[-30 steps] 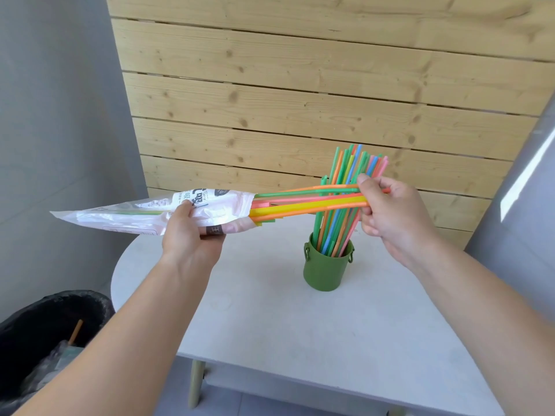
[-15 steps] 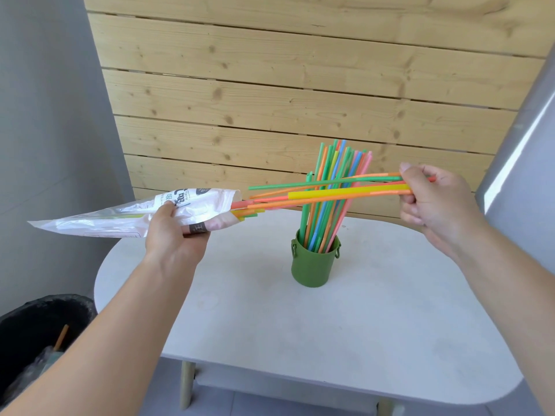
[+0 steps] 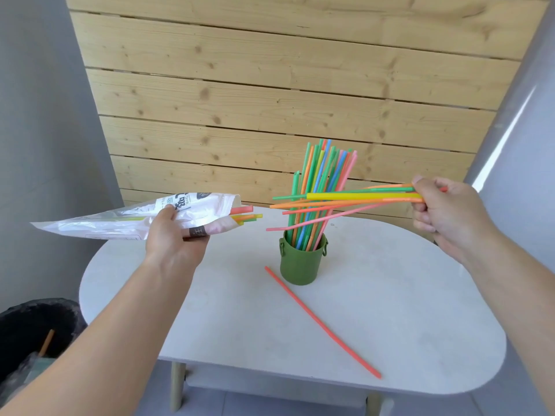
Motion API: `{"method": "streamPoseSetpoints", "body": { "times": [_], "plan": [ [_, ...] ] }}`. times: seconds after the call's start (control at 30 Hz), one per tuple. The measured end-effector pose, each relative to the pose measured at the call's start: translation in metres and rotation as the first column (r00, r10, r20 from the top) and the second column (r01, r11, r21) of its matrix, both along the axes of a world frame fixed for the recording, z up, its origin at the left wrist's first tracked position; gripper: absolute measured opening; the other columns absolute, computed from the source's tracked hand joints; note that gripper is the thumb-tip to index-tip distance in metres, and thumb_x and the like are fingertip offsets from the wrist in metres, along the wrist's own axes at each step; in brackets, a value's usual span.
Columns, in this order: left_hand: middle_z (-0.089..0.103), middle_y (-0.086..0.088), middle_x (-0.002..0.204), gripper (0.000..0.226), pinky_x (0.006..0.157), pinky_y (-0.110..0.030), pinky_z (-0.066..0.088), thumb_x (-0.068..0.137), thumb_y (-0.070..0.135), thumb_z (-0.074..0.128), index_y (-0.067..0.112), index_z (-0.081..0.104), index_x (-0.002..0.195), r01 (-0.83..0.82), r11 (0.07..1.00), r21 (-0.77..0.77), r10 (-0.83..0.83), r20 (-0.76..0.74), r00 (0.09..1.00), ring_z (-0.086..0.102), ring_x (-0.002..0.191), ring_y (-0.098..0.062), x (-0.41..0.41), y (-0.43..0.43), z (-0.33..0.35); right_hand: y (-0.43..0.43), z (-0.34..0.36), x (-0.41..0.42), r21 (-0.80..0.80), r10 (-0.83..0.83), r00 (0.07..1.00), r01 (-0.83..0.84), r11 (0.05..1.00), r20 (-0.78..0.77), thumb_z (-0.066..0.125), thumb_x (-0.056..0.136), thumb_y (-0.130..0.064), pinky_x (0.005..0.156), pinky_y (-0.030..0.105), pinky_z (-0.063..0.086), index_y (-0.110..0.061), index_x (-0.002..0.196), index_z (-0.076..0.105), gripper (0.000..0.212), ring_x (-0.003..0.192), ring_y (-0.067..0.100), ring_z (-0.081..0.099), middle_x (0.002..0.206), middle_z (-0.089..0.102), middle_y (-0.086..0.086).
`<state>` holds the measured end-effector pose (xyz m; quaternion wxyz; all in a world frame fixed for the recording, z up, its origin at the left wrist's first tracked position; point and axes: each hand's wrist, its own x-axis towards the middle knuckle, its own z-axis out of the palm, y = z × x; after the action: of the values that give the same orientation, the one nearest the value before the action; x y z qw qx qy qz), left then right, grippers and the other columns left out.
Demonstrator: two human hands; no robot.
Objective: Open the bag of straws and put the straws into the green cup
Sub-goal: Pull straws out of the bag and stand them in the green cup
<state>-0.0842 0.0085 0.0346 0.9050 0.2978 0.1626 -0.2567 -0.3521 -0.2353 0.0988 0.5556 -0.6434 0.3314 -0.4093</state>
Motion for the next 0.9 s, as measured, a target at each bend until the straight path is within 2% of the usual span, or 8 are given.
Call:
{"method": "streamPoseSetpoints", "body": {
  "times": [0.13, 0.3, 0.47, 0.6, 0.67, 0.77, 0.9],
  "plan": [
    [0.074, -0.008, 0.120, 0.033, 0.069, -0.039, 0.064, 0.101, 0.021, 0.062, 0.011, 0.060, 0.132, -0.014, 1.000, 0.009, 0.014, -0.011, 1.000, 0.077, 0.101, -0.026, -0.002, 0.000, 0.000, 0.000, -0.006, 0.003, -0.015, 0.000, 0.999, 0.000, 1.000, -0.038, 0.055, 0.102, -0.021, 0.035, 0.020, 0.020, -0.011, 0.072, 0.047, 0.032, 0.039, 0.011, 0.025, 0.062, 0.034, 0.005],
    [0.072, -0.007, 0.121, 0.030, 0.067, -0.035, 0.061, 0.102, 0.022, 0.060, 0.011, 0.061, 0.130, -0.004, 1.000, 0.006, 0.004, -0.006, 1.000, 0.075, 0.102, -0.024, -0.007, 0.001, 0.007, -0.009, 0.006, -0.006, -0.003, -0.003, 0.999, 0.003, 1.000, -0.043, 0.055, 0.101, -0.019, 0.033, 0.018, 0.020, -0.012, 0.072, 0.047, 0.031, 0.037, 0.009, 0.024, 0.063, 0.033, 0.003],
    [0.074, -0.006, 0.122, 0.031, 0.065, -0.033, 0.061, 0.103, 0.022, 0.058, 0.010, 0.064, 0.132, 0.025, 1.000, 0.004, -0.025, 0.007, 1.000, 0.076, 0.102, -0.023, -0.010, -0.001, 0.007, -0.017, 0.023, -0.023, -0.051, -0.035, 0.993, 0.029, 0.998, -0.117, 0.055, 0.100, -0.018, 0.035, 0.018, 0.018, -0.011, 0.073, 0.052, 0.027, 0.035, 0.008, 0.024, 0.063, 0.033, 0.003],
    [0.074, -0.005, 0.120, 0.032, 0.068, -0.034, 0.060, 0.103, 0.022, 0.059, 0.010, 0.063, 0.132, 0.027, 0.999, 0.020, -0.028, 0.016, 0.999, 0.075, 0.101, -0.022, -0.015, -0.003, 0.008, -0.020, 0.029, -0.033, -0.073, -0.039, 0.986, 0.028, 0.997, -0.160, 0.056, 0.100, -0.018, 0.034, 0.019, 0.018, -0.012, 0.069, 0.049, 0.032, 0.036, 0.009, 0.024, 0.062, 0.032, 0.002],
    [0.073, -0.004, 0.118, 0.030, 0.064, -0.033, 0.058, 0.103, 0.022, 0.060, 0.011, 0.063, 0.130, 0.031, 0.999, 0.033, -0.032, 0.015, 0.999, 0.074, 0.096, -0.021, -0.019, -0.005, 0.008, -0.019, 0.031, -0.035, -0.086, -0.037, 0.983, 0.022, 0.996, -0.182, 0.056, 0.100, -0.018, 0.034, 0.019, 0.018, -0.011, 0.067, 0.047, 0.035, 0.035, 0.009, 0.023, 0.062, 0.032, 0.003],
    [0.072, -0.005, 0.123, 0.030, 0.066, -0.034, 0.058, 0.104, 0.021, 0.058, 0.011, 0.062, 0.132, 0.055, 0.998, 0.040, -0.056, 0.034, 0.998, 0.073, 0.101, -0.022, -0.023, -0.008, 0.007, -0.015, 0.030, -0.030, -0.096, -0.030, 0.977, 0.010, 0.995, -0.210, 0.057, 0.100, -0.021, 0.033, 0.018, 0.020, -0.010, 0.070, 0.050, 0.033, 0.035, 0.009, 0.024, 0.062, 0.035, 0.005],
    [0.072, -0.004, 0.118, 0.018, 0.066, -0.034, 0.057, 0.104, 0.021, 0.058, 0.013, 0.063, 0.119, 0.073, 0.996, 0.055, -0.076, 0.056, 0.996, 0.073, 0.097, -0.022, -0.027, -0.010, 0.006, -0.010, 0.027, -0.020, -0.157, -0.067, 0.956, 0.022, 0.987, -0.285, 0.060, 0.098, -0.027, 0.034, 0.017, 0.024, -0.011, 0.071, 0.054, 0.032, 0.034, 0.009, 0.028, 0.061, 0.041, 0.007]
  ]
}}
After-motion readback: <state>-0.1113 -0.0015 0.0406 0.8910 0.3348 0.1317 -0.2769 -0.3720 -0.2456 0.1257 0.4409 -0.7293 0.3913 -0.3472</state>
